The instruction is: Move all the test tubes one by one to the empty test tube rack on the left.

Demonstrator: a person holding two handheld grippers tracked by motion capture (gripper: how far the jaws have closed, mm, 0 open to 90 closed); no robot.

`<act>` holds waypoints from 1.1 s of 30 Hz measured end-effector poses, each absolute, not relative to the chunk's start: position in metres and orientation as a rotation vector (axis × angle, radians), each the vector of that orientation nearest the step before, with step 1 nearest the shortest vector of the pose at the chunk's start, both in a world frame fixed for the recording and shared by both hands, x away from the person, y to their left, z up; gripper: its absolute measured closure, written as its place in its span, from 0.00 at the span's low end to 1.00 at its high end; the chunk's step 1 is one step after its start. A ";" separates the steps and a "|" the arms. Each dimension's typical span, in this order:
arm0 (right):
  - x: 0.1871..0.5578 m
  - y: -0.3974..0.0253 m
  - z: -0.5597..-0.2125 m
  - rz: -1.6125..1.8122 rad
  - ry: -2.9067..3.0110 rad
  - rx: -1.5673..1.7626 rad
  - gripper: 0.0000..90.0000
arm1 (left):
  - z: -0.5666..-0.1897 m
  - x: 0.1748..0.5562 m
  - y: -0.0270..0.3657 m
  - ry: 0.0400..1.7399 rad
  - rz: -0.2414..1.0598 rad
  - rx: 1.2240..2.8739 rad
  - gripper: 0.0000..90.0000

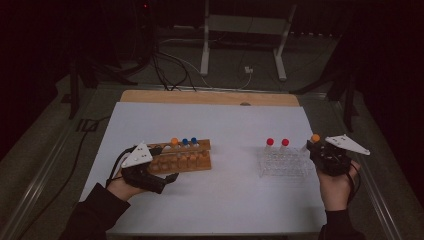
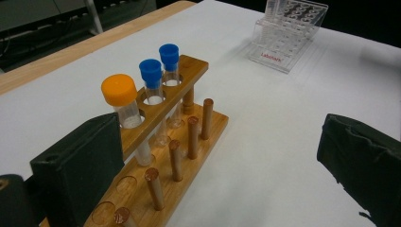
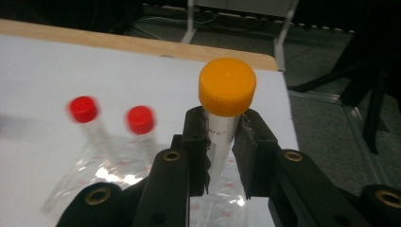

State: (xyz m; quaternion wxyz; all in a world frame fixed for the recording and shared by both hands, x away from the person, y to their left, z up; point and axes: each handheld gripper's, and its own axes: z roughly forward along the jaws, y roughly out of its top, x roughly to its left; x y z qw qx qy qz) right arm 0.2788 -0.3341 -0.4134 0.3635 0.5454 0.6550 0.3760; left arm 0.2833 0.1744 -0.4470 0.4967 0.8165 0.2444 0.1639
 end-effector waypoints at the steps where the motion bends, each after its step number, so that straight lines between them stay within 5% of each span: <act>1: 0.277 -0.332 -0.412 0.977 1.707 1.395 0.84 | -0.447 0.283 0.174 0.592 0.396 1.978 0.02; 33: 0.254 -0.220 -0.429 1.125 2.156 1.091 0.84 | -0.426 0.286 0.139 0.468 0.316 1.972 0.03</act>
